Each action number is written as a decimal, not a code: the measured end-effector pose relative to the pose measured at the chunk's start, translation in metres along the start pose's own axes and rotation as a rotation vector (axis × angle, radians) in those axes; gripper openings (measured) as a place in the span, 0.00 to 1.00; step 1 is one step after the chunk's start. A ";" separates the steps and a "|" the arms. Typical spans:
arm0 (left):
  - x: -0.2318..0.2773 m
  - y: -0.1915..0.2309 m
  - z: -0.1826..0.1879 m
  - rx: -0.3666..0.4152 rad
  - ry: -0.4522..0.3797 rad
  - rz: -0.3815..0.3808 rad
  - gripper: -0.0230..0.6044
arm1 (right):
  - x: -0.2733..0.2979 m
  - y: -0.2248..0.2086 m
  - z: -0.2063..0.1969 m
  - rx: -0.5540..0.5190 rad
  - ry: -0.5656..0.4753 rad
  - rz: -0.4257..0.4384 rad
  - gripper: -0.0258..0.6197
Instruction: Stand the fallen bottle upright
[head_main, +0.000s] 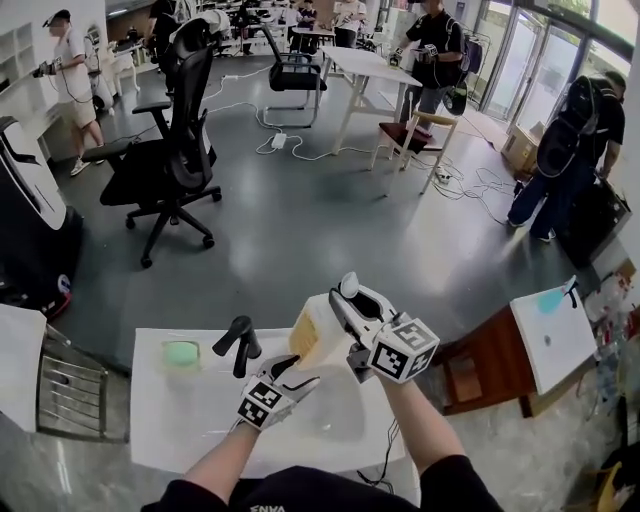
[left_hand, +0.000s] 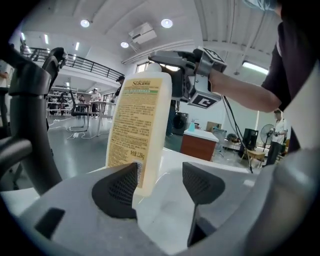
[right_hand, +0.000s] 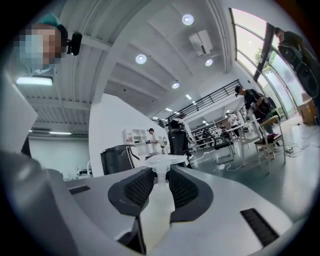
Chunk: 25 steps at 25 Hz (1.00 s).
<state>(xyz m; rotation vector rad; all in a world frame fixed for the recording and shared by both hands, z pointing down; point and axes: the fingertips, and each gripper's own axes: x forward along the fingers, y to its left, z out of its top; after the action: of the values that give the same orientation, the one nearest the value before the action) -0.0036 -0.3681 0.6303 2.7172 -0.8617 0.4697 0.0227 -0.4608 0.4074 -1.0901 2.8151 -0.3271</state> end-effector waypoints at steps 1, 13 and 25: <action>0.000 -0.001 -0.002 -0.008 0.001 -0.002 0.51 | 0.006 0.009 -0.002 -0.033 0.016 0.037 0.19; 0.003 -0.006 -0.008 -0.085 0.000 -0.014 0.51 | 0.021 0.061 -0.016 -0.224 0.088 0.278 0.20; -0.007 -0.005 0.001 -0.111 -0.013 0.023 0.51 | -0.005 0.029 -0.035 -0.059 0.095 0.134 0.45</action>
<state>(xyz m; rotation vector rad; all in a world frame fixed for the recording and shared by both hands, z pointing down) -0.0053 -0.3612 0.6258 2.6151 -0.8961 0.3964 0.0014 -0.4312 0.4348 -0.9127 2.9810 -0.2924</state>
